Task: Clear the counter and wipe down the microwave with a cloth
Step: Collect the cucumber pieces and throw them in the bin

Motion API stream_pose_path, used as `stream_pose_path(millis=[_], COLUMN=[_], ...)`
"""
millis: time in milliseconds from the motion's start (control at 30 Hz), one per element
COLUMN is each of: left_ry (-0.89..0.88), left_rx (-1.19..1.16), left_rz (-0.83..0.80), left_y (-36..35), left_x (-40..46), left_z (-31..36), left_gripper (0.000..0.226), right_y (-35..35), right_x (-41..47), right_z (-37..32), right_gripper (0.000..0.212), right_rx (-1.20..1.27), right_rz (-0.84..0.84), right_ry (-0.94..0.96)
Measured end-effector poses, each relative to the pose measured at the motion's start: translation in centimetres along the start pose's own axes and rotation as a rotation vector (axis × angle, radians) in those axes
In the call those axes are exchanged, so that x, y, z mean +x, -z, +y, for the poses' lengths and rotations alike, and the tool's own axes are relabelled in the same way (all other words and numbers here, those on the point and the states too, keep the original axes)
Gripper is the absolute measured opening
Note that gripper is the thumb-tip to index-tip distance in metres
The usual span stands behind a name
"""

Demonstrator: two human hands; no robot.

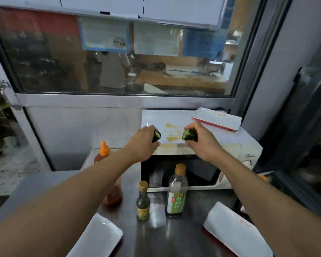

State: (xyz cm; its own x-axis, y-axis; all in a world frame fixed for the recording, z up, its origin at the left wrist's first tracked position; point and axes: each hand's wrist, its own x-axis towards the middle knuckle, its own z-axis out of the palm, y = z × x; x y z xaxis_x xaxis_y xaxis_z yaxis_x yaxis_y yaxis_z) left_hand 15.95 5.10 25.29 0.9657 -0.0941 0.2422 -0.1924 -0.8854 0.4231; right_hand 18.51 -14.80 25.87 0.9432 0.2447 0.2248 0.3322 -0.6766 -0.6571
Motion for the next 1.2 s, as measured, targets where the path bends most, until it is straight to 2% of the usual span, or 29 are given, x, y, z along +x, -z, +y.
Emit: stream_pose_path(millis=[167, 300, 667, 800, 1000, 1100, 1200], left_ry=[-0.129, -0.25, -0.583, -0.714, -0.874, -0.957, -1.026], left_rx=[-0.063, -0.095, -0.126, -0.167, -0.201, -0.238, -0.251], left_rz=[-0.063, -0.187, -0.361, -0.425, -0.551, -0.673, -0.75], left_y=[-2.4, -5.0, -11.6, -13.7, -15.6, -15.7, -15.6], left_x=[-1.3, -2.3, -8.2, -12.8, -22.8, -28.9, -35.4], left_z=[3.1, 6.7, 19.7, 25.4, 34.2, 38.4, 42.5], left_gripper=[0.034, 0.032, 0.042, 0.03, 0.029, 0.023, 0.027], right_y=[1.8, 3.7, 10.3, 12.9, 16.4, 17.8, 18.7], right_x=[-5.8, -10.8, -27.4, -35.4, -49.5, -57.0, -64.5], right_z=[1.2, 2.9, 6.7, 7.3, 6.1, 4.8, 3.1], right_gripper=[0.038, 0.04, 0.036, 0.034, 0.038, 0.036, 0.038], right_rx=[-0.063, -0.129, -0.213, -0.236, -0.254, -0.228, -0.266], right_rz=[0.082, 0.125, 0.337, 0.376, 0.5, 0.563, 0.638], right_ry=[-0.121, -0.223, -0.5, -0.598, -0.736, -0.809, -0.878])
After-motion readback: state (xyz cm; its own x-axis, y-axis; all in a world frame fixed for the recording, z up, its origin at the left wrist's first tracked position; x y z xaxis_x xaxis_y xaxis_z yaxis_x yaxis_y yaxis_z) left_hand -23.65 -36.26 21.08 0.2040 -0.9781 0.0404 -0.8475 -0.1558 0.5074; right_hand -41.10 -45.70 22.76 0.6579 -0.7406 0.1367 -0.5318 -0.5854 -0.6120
